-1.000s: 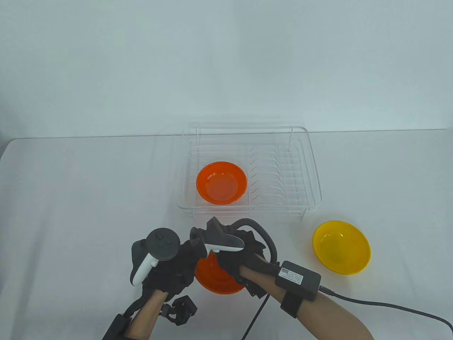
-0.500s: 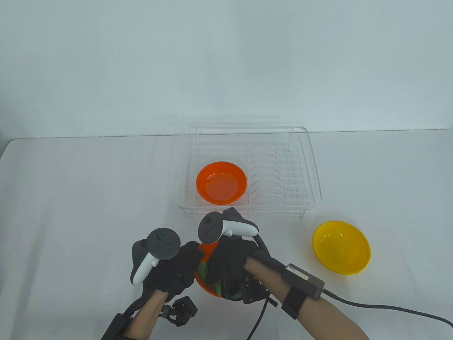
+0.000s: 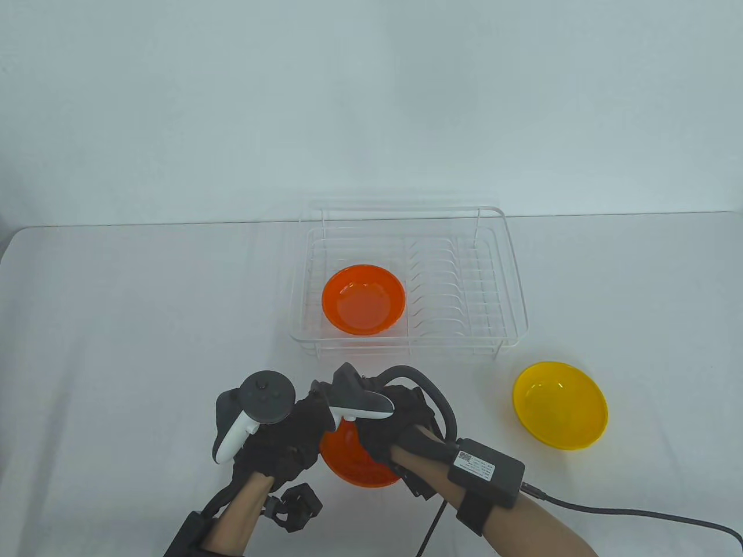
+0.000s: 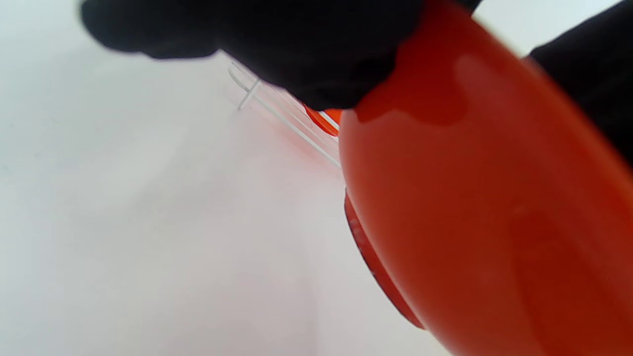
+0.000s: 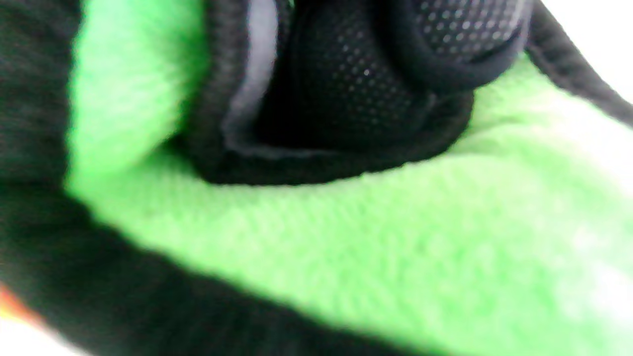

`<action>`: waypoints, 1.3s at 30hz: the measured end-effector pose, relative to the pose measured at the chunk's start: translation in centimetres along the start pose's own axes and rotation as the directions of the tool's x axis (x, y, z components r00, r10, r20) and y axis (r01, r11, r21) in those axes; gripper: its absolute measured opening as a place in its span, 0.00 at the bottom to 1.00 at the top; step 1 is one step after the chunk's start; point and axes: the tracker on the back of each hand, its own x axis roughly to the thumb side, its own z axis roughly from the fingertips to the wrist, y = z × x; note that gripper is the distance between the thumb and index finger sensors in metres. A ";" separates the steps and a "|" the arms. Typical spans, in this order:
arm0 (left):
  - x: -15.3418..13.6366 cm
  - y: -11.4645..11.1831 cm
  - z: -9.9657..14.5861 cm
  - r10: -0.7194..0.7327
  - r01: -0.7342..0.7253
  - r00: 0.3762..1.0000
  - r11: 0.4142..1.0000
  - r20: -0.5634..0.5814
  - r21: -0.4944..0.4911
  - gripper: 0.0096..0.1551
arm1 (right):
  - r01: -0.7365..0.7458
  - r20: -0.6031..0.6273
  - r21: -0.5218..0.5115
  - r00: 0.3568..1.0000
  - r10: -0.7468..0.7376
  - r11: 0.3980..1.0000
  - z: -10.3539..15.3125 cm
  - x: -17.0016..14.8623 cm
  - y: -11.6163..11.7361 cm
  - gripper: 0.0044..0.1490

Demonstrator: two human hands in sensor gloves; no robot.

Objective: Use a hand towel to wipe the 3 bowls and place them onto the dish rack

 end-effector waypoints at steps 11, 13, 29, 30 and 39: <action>-0.1 0.2 -0.1 -0.032 0.033 0.999 0.999 -0.026 0.028 0.28 | 0.433 0.108 -0.142 0.901 -0.421 0.890 1.8 -5.4 -1.5 0.30; -0.2 0.3 -0.1 -0.039 0.040 0.999 0.999 -0.032 0.033 0.28 | 0.469 0.114 -0.186 0.883 -0.456 0.863 2.9 -7.1 -2.1 0.30; -1.0 1.0 0.1 -0.044 0.050 0.997 0.995 -0.067 0.089 0.28 | 0.662 0.092 -0.365 0.725 -0.682 0.655 9.2 -18.2 4.6 0.30; -1.0 0.9 0.1 -0.049 0.054 0.997 0.995 -0.067 0.089 0.28 | 0.669 0.091 -0.364 0.718 -0.690 0.648 9.3 -18.4 5.2 0.30; -0.4 2.0 -0.2 -0.045 0.057 0.996 0.987 -0.082 0.151 0.28 | 0.687 0.101 -0.363 0.701 -0.706 0.629 9.3 -19.5 7.1 0.30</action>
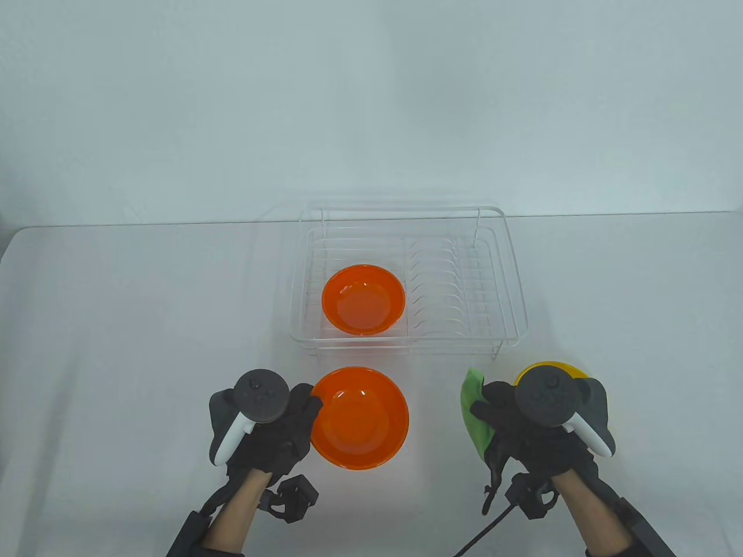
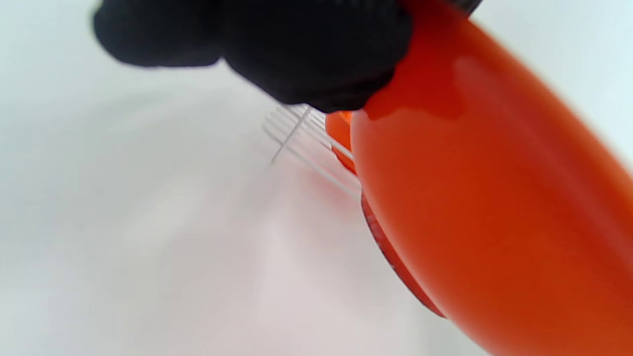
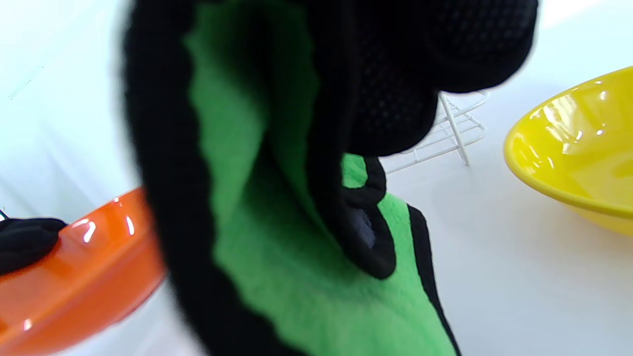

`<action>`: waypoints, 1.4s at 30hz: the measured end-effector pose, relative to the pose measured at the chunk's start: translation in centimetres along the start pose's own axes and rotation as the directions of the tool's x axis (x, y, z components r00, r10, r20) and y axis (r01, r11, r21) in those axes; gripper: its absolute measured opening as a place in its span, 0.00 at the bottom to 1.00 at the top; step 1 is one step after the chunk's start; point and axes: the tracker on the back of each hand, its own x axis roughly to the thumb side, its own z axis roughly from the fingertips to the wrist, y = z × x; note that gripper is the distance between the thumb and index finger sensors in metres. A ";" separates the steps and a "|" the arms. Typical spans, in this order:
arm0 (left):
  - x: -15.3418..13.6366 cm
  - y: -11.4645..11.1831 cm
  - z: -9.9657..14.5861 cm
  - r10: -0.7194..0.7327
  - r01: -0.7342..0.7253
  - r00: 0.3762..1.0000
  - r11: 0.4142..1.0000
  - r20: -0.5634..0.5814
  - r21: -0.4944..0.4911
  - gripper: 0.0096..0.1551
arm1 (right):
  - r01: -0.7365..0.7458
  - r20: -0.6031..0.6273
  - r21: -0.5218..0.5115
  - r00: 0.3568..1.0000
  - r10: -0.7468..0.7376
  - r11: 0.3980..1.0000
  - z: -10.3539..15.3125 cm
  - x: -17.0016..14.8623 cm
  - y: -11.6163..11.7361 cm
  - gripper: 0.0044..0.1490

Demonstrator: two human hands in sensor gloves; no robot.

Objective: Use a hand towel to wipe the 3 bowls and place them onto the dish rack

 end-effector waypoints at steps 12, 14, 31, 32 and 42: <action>4.3 4.2 -8.4 0.055 -0.046 0.995 0.993 -0.079 0.109 0.28 | -0.008 -0.040 -0.015 0.999 0.008 1.000 0.1 -1.1 0.0 0.30; 4.7 4.5 -10.3 0.065 -0.051 0.992 0.991 -0.108 0.124 0.28 | -0.016 -0.045 -0.013 0.999 0.016 1.000 0.1 -1.1 0.1 0.30; 4.1 2.5 -19.1 0.020 0.007 0.951 0.996 -0.309 0.086 0.30 | -0.051 -0.057 0.021 0.997 0.052 0.998 -0.2 -1.2 0.8 0.30; 4.0 2.3 -19.3 0.014 0.012 0.949 0.997 -0.314 0.079 0.30 | -0.051 -0.058 0.022 0.997 0.052 0.998 -0.1 -1.2 0.8 0.30; 3.6 1.4 -20.1 -0.060 0.085 0.925 0.995 -0.376 0.050 0.34 | -0.047 -0.066 0.030 0.997 0.049 0.998 -0.1 -1.2 0.8 0.30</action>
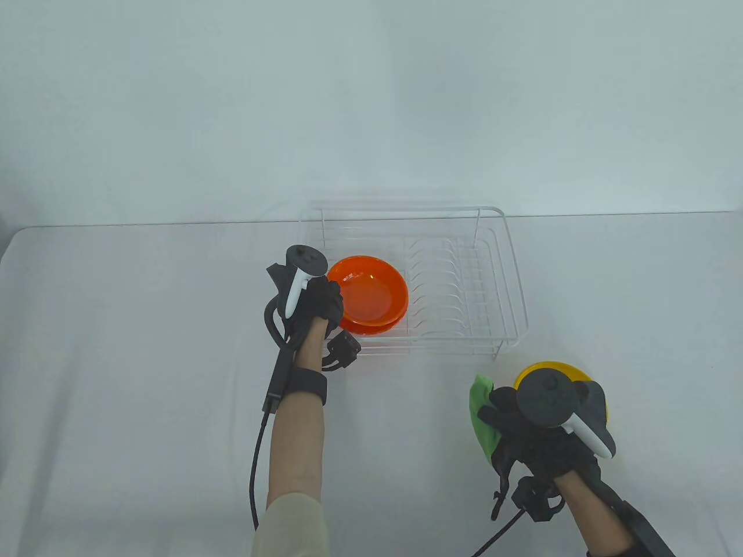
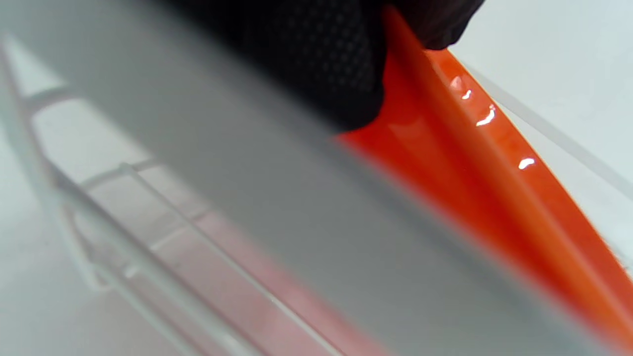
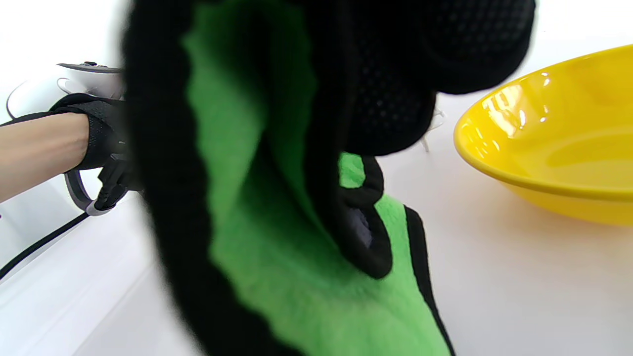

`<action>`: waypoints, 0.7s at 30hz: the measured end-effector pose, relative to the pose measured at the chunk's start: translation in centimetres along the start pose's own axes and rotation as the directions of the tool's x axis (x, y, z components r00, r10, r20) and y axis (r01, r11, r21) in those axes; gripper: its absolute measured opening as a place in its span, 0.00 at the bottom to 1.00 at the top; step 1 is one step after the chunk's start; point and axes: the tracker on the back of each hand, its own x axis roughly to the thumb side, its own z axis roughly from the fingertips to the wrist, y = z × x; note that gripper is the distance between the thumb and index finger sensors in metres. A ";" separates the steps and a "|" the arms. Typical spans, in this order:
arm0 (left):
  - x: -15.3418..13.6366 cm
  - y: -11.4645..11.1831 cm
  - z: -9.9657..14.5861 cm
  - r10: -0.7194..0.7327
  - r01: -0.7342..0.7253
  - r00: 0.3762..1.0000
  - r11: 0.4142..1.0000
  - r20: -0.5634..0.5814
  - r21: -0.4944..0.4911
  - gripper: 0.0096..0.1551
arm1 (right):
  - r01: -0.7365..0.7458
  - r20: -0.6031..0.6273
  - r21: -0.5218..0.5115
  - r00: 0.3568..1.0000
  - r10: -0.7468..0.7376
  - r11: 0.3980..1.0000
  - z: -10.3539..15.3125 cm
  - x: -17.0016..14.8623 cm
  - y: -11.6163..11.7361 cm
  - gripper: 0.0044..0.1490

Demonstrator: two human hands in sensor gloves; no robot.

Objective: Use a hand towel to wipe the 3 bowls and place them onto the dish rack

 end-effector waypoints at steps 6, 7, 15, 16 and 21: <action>-0.1 0.1 -0.2 -0.053 0.053 0.999 0.998 -0.012 -0.028 0.37 | -0.003 -0.003 0.012 1.000 0.003 1.000 -0.1 0.0 0.2 0.30; -0.1 0.2 -0.2 -0.066 0.065 0.998 0.997 -0.010 -0.037 0.38 | -0.003 -0.003 0.014 1.000 0.003 1.000 -0.1 0.0 0.2 0.30; 0.3 1.3 1.2 -0.080 0.080 0.996 0.997 0.025 0.012 0.36 | 0.000 -0.011 0.016 1.000 0.000 1.000 -0.1 0.0 0.2 0.30; 0.5 1.7 1.8 -0.073 0.072 0.996 0.997 0.043 0.017 0.35 | 0.004 -0.012 0.014 1.000 -0.003 1.000 -0.1 0.0 0.2 0.30; 0.9 3.2 5.0 -0.054 0.045 0.985 0.997 0.161 0.060 0.34 | 0.014 -0.014 0.002 1.000 -0.014 1.000 -0.2 -0.2 0.1 0.30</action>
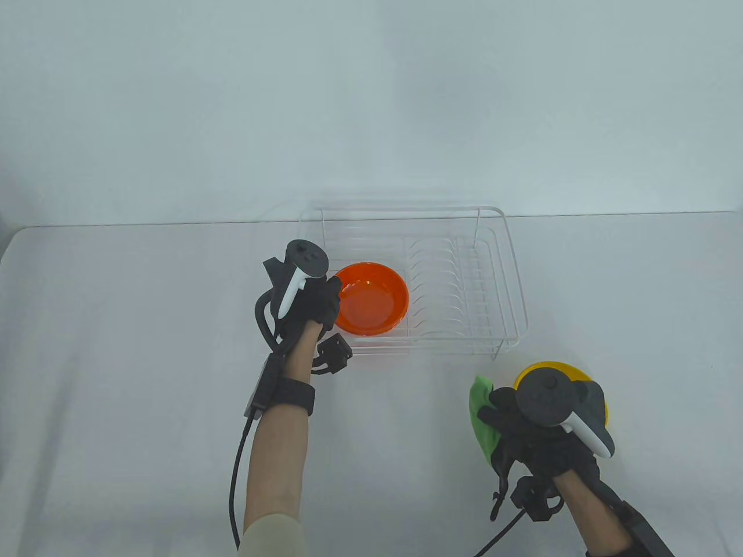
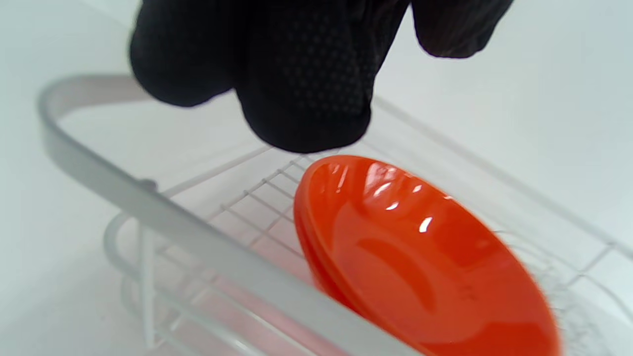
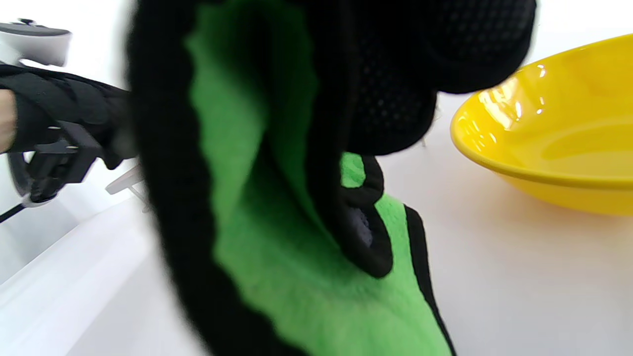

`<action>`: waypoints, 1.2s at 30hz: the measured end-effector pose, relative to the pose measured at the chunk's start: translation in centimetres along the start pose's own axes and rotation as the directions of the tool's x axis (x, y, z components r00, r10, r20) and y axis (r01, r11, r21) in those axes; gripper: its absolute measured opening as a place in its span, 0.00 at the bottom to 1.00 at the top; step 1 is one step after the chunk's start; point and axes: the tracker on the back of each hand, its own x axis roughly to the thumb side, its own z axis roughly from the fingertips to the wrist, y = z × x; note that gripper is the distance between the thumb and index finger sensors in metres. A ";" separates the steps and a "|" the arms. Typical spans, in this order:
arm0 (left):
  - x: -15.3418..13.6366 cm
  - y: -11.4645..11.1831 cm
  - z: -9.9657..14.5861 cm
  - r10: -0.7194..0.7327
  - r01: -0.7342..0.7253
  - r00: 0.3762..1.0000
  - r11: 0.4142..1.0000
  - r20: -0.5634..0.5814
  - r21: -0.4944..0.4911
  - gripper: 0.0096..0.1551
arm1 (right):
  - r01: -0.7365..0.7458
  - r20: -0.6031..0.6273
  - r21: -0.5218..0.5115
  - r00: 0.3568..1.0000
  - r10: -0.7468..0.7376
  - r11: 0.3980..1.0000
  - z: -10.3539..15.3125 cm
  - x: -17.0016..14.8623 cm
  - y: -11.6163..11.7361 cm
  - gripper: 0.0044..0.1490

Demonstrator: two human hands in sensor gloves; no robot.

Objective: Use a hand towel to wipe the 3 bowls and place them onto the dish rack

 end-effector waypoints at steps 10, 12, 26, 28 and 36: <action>-1.4 -1.2 9.8 0.085 -0.078 0.969 0.996 0.232 -0.039 0.34 | 0.000 0.015 -0.020 1.000 0.000 1.000 0.0 0.1 -0.1 0.30; -2.0 -1.7 11.2 0.086 -0.080 0.962 0.996 0.259 -0.035 0.34 | -0.004 0.019 -0.019 1.000 0.004 1.000 0.1 0.2 0.0 0.30; -5.0 -5.9 15.8 0.086 -0.054 0.930 0.994 0.358 -0.097 0.35 | -0.024 0.001 -0.059 1.000 0.025 0.998 0.1 0.9 0.2 0.30; -4.9 -6.1 15.9 0.085 -0.047 0.925 0.993 0.369 -0.112 0.35 | -0.048 -0.001 -0.051 0.999 0.048 0.998 -0.3 1.7 0.5 0.29; -4.2 -7.7 16.3 0.078 0.015 0.904 0.977 0.421 -0.214 0.39 | -0.073 0.062 -0.021 0.995 0.074 0.997 -1.8 6.5 2.2 0.30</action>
